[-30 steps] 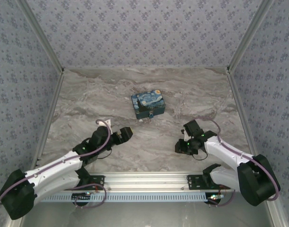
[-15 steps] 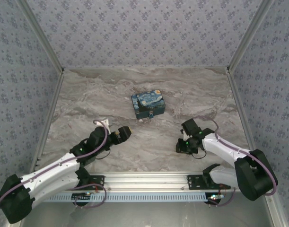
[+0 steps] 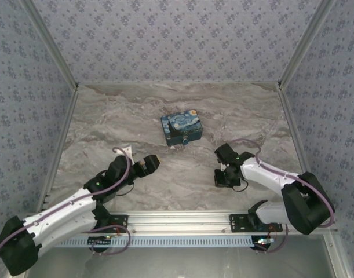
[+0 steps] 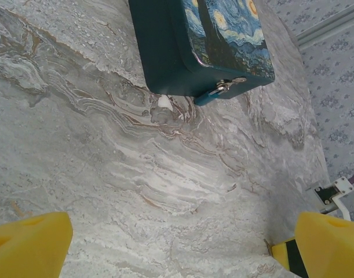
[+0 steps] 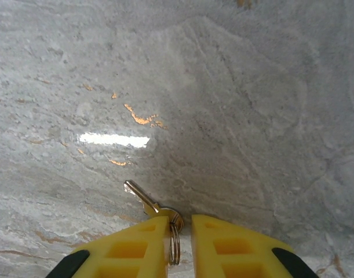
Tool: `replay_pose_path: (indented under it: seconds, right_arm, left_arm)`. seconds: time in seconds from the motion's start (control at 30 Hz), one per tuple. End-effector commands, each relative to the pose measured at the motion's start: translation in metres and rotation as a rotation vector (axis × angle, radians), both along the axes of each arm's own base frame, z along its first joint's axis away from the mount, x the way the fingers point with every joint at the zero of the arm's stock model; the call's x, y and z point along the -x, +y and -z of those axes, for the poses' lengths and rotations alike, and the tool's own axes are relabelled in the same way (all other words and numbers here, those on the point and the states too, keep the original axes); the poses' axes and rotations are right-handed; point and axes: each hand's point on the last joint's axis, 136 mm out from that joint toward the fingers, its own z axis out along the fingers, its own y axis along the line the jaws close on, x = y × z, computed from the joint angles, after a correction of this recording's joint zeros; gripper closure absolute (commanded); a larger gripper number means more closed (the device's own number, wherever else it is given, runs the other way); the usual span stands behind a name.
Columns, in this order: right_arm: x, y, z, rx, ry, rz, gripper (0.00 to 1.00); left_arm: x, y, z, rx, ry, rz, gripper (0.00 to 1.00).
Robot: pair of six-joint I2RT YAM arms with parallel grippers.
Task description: Unlock a padlock with a key
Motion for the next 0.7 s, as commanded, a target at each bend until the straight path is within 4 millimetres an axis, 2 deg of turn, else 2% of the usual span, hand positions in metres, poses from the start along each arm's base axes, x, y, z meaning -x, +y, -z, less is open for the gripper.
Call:
replay_pose_path:
  seconds: [0.0, 0.33, 0.67]
  right_arm:
    - [0.005, 0.021, 0.015, -0.061, 0.033, -0.027, 0.84]
    - [0.003, 0.026, 0.011, -0.082, 0.019, -0.024, 1.00]
    - [-0.015, 0.041, -0.013, -0.221, -0.116, 0.039, 1.00]
  left_arm:
    - [-0.002, 0.002, -0.013, 0.006, -0.025, -0.017, 0.01]
    - [-0.001, 0.006, -0.012, -0.004, -0.028, -0.024, 0.01]
    - [0.000, 0.000, -0.019, 0.033, -0.034, -0.007, 0.01]
